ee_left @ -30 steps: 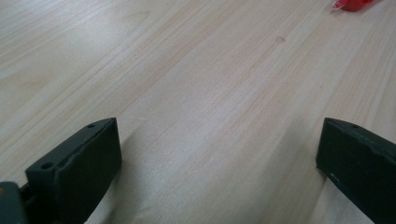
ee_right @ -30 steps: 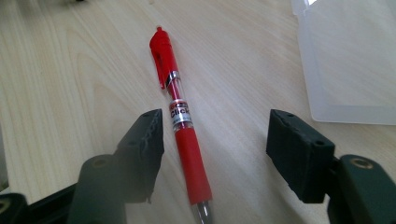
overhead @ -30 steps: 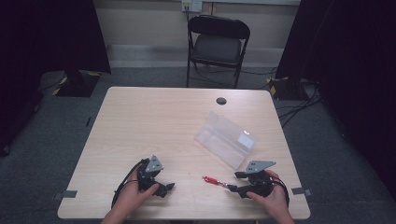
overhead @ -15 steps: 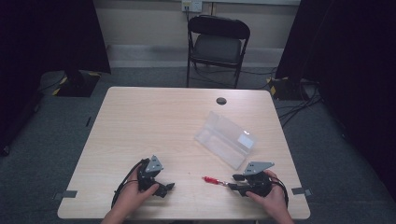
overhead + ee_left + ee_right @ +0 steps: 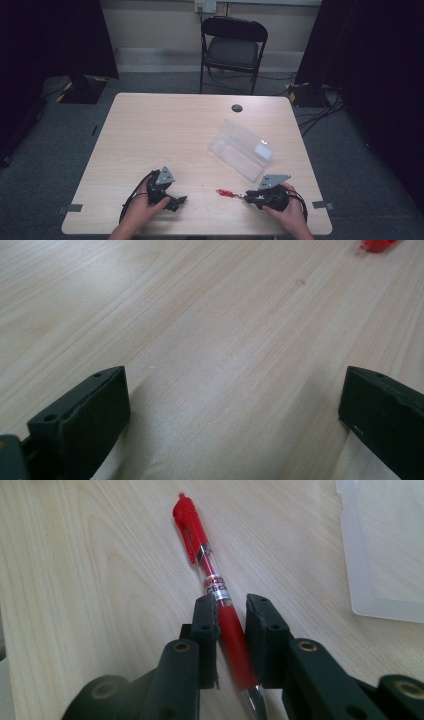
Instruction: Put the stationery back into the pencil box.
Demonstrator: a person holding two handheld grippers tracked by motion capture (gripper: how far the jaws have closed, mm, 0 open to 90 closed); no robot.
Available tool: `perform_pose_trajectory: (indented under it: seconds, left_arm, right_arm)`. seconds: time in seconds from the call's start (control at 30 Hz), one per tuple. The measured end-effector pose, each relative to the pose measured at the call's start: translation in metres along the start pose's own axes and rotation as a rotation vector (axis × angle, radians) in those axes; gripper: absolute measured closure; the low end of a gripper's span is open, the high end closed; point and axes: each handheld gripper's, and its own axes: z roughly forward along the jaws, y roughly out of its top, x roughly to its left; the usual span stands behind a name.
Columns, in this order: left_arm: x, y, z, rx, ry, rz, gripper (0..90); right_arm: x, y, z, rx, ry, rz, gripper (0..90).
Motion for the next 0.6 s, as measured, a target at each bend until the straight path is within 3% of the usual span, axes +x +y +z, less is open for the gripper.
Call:
perform_pose_trajectory:
  seconds: [0.27,0.4,0.47,0.6]
  left_arm:
    - [0.000,0.000,0.000,0.000,0.000,0.000,0.0]
    - [0.000,0.000,0.000,0.000,0.000,0.000,0.0]
    - [0.000,0.000,0.000,0.000,0.000,0.000,0.0]
    - [0.000,0.000,0.000,0.000,0.000,0.000,0.0]
  right_arm:
    - [0.005,0.003,0.001,0.002,-0.037,0.010,79.9]
    - [0.006,0.008,0.000,-0.054,-0.074,0.039,79.9]
    - [0.007,0.011,0.004,-0.062,-0.097,0.047,80.0]
    - [0.006,0.015,0.015,-0.044,-0.094,0.053,79.9]
